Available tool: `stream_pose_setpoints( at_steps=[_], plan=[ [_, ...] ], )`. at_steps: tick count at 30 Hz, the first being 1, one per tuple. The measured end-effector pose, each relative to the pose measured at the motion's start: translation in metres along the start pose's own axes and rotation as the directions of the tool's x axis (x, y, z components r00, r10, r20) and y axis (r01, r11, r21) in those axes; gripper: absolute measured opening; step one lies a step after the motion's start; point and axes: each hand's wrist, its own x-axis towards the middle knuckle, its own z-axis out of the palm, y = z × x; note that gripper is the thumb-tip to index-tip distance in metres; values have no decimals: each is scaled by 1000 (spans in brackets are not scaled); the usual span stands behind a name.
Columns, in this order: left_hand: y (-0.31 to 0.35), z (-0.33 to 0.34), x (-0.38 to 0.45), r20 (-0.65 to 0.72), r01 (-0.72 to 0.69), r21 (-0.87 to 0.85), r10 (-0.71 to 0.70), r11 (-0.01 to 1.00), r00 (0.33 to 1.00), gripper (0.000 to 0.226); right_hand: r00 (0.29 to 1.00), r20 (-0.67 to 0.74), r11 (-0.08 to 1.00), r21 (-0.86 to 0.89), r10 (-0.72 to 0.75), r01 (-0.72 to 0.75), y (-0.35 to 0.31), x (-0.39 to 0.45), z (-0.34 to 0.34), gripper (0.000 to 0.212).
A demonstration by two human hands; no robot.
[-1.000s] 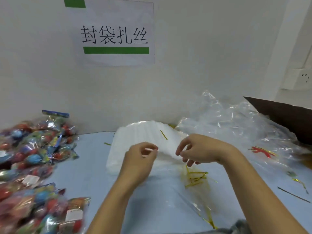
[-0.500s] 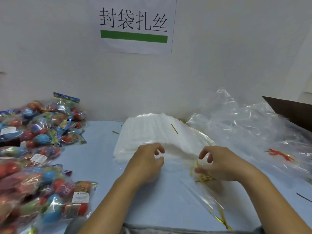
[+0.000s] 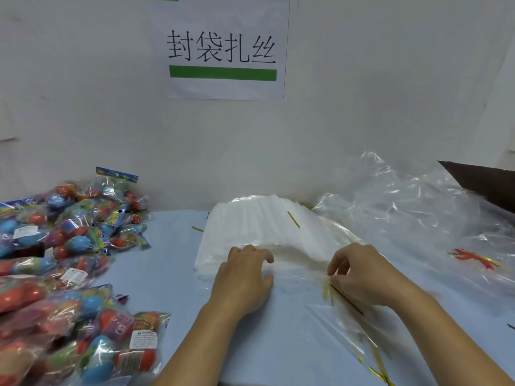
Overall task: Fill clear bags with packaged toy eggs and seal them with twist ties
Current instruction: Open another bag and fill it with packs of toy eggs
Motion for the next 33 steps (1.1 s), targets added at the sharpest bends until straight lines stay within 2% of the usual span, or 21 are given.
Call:
stream_pose_setpoints(
  at_steps=[4, 6, 8, 10, 13, 15, 19, 21, 22, 24, 26, 29, 33],
  plan=[
    [-2, -2, 3, -144, 25, -109, -41, 994, 989, 18, 975, -223, 993, 117, -8, 35, -26, 13, -2, 7],
    [-6, -6, 5, -241, 37, -143, -71, 989, 968, 22, 967, -254, 991, 121, -29, 61, -42, 23, 5, 26],
    [-15, -10, 8, -294, 72, -162, -118, 984, 948, 38, 983, -179, 994, 94, -40, 58, -53, 28, 19, 50],
    [-27, -12, 10, -229, 147, -143, -178, 979, 957, 57, 991, -126, 997, 51, -43, 50, -56, 27, 35, 56],
    [-36, -13, 8, -7, 266, -39, -266, 963, 964, 66, 977, -191, 995, -62, -92, 81, -48, 26, 47, 49],
    [-37, -12, 7, 27, 268, 31, -269, 963, 963, 63, 961, -254, 993, 22, -109, 118, -42, 27, 47, 43],
    [-37, -14, 5, -24, 267, 21, -266, 964, 964, 56, 937, -340, 915, 350, -75, 200, -35, 30, 39, 35],
    [-37, -15, 4, -24, 270, 3, -270, 963, 962, 54, 913, -407, 913, 381, 25, 145, -24, 34, 29, 35],
    [-36, -15, 4, -24, 272, 1, -272, 962, 962, 54, 915, -396, 931, 359, 82, 71, -16, 35, 24, 39],
    [-34, -14, 4, -24, 273, 17, -273, 962, 962, 54, 937, -274, 954, 264, 218, -145, 3, 36, 16, 47],
    [-33, -14, 5, -25, 273, 36, -272, 961, 962, 54, 933, -166, 941, 171, 319, -291, 15, 34, 15, 47],
    [-31, -14, 5, -23, 273, 57, -272, 960, 962, 53, 913, -241, 938, 198, 329, -285, 15, 33, 16, 26],
    [-28, -13, 5, -24, 278, 71, -277, 958, 961, 53, 883, -326, 922, 301, 338, -242, 8, 35, 15, 23]
  ],
)
